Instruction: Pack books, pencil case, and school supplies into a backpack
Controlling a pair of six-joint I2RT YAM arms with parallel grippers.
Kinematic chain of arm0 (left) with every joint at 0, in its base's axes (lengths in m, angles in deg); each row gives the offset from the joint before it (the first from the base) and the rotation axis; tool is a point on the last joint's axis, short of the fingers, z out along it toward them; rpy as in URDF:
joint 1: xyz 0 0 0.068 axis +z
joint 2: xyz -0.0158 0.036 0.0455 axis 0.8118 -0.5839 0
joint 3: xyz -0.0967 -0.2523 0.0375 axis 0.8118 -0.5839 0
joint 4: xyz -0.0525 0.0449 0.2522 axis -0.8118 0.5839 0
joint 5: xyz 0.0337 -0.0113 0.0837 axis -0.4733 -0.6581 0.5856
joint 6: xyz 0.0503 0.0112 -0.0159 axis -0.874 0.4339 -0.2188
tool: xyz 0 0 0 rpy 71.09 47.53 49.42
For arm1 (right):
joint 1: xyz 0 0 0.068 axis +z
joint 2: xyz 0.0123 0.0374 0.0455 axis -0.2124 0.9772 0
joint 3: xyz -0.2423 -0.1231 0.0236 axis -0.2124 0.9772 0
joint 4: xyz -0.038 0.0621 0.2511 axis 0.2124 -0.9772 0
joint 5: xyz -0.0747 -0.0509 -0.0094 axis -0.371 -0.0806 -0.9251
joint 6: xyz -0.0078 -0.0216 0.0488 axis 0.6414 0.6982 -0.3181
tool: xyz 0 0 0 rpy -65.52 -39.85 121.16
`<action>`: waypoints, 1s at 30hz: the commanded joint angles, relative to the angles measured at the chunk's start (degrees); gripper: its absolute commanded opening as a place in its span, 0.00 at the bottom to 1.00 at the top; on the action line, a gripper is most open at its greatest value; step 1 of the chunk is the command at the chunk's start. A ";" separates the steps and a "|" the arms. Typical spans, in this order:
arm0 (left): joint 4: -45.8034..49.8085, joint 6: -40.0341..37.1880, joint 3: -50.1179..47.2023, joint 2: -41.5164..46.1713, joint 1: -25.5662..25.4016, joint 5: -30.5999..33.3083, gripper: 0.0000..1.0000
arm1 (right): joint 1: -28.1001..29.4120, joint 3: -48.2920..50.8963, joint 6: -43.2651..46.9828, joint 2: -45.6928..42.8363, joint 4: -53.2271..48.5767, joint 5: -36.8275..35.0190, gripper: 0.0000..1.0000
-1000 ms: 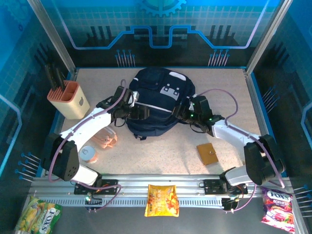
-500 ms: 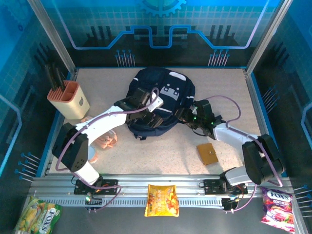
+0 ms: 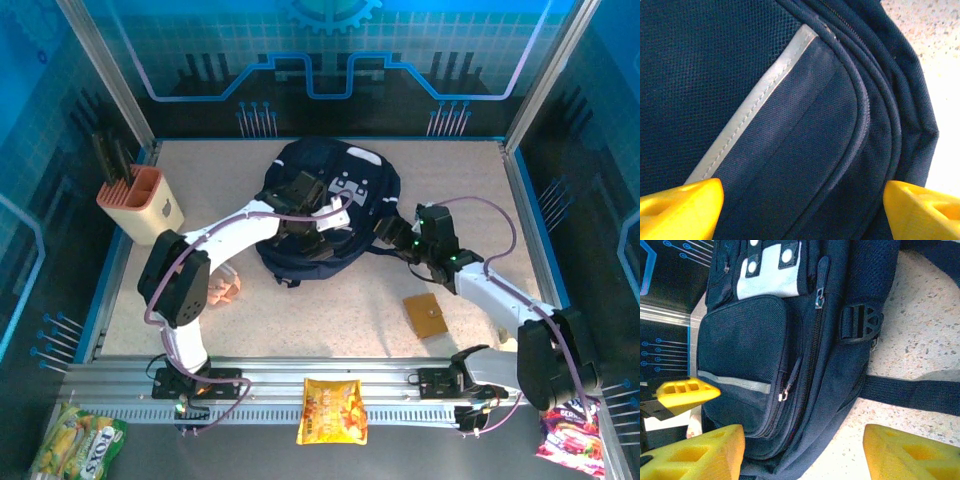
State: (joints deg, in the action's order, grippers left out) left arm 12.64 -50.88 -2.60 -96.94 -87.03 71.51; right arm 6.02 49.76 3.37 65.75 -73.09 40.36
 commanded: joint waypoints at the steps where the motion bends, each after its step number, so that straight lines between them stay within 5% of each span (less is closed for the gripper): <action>1: 3.17 -2.97 2.82 -2.32 -0.09 -1.56 0.82 | -1.04 0.67 1.18 -1.15 -2.15 -1.38 0.65; 8: 0.18 -3.24 3.36 -3.91 -0.27 4.04 0.66 | -1.35 0.44 1.34 -0.75 -2.17 -1.33 0.65; 19: -2.81 -2.39 1.69 -0.55 -0.28 1.50 0.23 | -1.88 -2.17 3.16 1.01 -2.97 -0.84 0.65; 30: -10.86 0.35 -5.98 8.78 0.08 -4.75 0.05 | -2.12 -8.31 7.71 6.06 -3.94 1.26 0.65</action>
State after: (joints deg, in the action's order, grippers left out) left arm 5.07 -52.83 -6.82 -92.59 -87.31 71.05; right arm 4.86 44.39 8.49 70.18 -76.09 40.12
